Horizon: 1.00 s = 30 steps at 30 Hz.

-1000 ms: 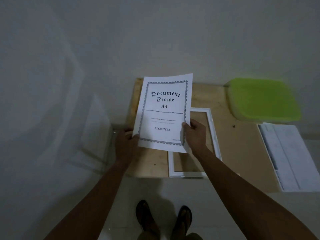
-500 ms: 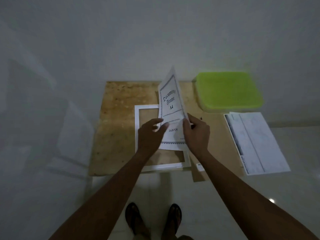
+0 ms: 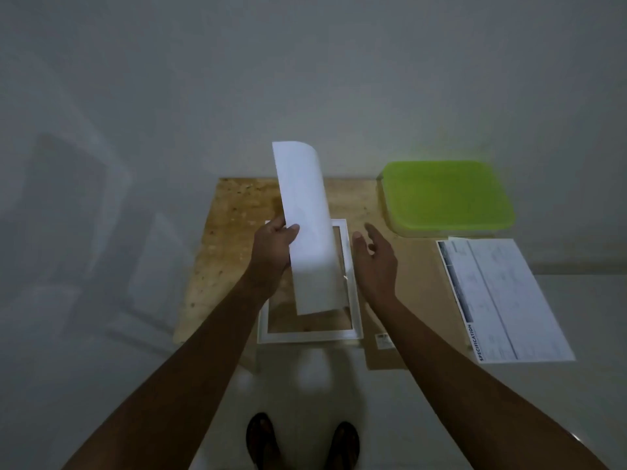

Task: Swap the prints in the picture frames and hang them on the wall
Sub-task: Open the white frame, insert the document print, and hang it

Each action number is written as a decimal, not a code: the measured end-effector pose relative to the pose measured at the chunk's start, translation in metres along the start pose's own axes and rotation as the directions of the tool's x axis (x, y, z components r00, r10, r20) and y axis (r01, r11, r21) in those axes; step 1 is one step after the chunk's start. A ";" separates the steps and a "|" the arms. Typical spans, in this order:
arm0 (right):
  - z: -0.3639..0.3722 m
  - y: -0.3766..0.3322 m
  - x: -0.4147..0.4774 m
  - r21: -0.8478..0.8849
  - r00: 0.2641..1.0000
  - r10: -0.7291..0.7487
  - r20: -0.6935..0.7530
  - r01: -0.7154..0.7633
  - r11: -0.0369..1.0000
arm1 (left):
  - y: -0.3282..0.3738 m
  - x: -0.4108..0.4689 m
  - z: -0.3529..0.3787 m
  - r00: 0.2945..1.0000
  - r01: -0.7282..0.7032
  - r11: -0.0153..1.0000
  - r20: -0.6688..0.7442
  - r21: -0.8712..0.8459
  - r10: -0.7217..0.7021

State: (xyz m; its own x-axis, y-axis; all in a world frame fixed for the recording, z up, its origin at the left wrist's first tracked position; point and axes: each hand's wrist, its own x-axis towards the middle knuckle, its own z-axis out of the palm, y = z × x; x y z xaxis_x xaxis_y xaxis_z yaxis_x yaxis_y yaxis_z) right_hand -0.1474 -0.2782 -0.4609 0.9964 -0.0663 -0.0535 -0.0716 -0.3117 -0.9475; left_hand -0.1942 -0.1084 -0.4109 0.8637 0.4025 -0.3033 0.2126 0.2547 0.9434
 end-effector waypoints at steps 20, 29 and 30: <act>0.019 0.050 0.003 0.093 0.699 0.559 0.446 -0.657 0.748 | -0.062 0.007 -0.063 0.943 0.334 0.914 0.072 -0.229 -0.326; 0.033 0.039 0.009 0.141 0.537 0.582 0.611 -0.797 0.587 | -0.035 0.018 -0.052 0.923 0.369 0.859 0.247 -0.356 -0.294; 0.033 0.041 0.011 0.162 0.547 0.577 0.606 -0.795 0.584 | -0.035 0.020 -0.054 0.922 0.369 0.857 0.255 -0.359 -0.290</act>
State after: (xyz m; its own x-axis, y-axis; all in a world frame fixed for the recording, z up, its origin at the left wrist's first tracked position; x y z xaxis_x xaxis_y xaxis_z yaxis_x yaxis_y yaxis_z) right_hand -0.1380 -0.2603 -0.5104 0.5317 0.3582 -0.7674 -0.8269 0.0239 -0.5618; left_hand -0.2087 -0.0620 -0.4571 0.8516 0.0730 -0.5190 0.3366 0.6829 0.6484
